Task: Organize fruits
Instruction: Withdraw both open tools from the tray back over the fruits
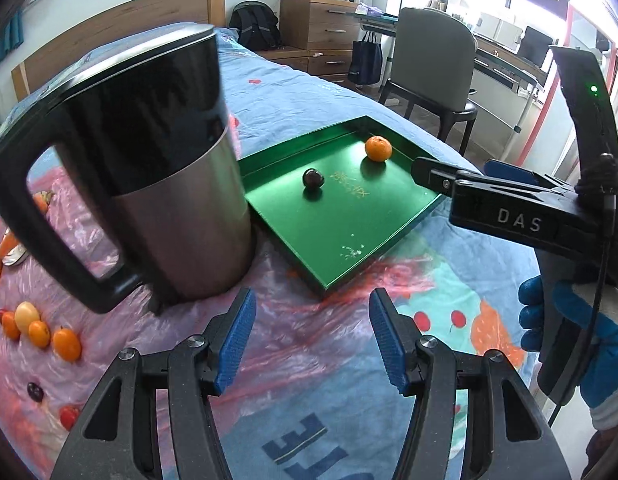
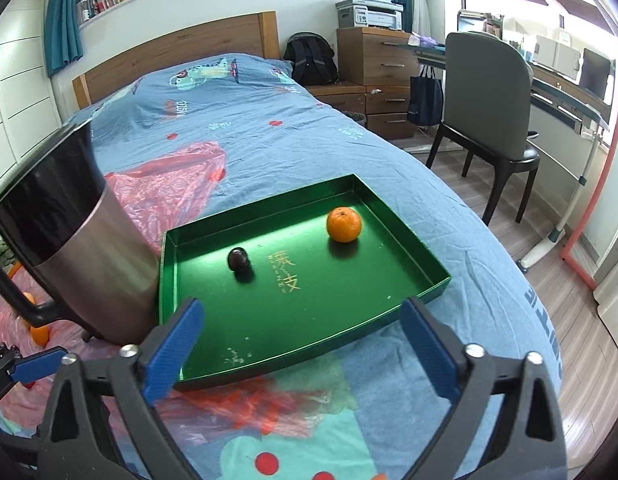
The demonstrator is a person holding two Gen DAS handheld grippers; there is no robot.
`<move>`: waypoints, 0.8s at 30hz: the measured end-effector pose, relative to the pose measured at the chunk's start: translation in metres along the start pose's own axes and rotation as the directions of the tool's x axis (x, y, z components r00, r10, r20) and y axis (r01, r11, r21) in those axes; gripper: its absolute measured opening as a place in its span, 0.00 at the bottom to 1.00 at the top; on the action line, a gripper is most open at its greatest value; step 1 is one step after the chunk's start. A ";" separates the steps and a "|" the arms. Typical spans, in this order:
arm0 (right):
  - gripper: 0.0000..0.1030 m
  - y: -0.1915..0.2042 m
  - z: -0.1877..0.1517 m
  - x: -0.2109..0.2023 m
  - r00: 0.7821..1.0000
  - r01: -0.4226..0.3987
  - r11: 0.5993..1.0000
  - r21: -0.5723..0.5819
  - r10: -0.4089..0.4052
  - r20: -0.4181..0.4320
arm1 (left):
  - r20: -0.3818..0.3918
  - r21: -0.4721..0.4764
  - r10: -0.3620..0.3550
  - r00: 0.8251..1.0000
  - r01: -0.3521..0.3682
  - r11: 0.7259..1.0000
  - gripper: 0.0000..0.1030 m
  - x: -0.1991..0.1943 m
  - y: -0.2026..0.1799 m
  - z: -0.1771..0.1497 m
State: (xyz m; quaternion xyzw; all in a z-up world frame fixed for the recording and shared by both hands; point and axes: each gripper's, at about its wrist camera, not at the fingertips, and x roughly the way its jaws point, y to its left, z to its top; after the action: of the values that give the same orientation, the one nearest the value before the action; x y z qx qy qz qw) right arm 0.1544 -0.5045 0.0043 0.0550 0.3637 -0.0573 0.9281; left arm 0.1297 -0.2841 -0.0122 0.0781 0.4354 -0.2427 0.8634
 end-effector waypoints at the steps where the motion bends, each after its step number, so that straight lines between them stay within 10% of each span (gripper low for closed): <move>1: 1.00 0.007 -0.002 -0.005 1.000 -0.010 1.000 -0.006 0.010 0.006 | 0.001 -0.008 0.007 1.000 -0.007 1.000 0.51 -0.005 0.006 -0.005; 24: 1.00 0.169 -0.069 -0.054 0.977 -0.212 0.963 -0.166 0.208 -0.043 | 0.010 -0.246 0.184 0.983 -0.175 0.953 0.51 -0.081 0.144 -0.105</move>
State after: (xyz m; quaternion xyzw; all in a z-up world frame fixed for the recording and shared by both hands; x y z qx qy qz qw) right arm 0.0933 -0.3245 0.0010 0.0146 0.3709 0.0734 0.9256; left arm 0.0841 -0.0940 -0.0231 0.0066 0.4389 -0.1091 0.8919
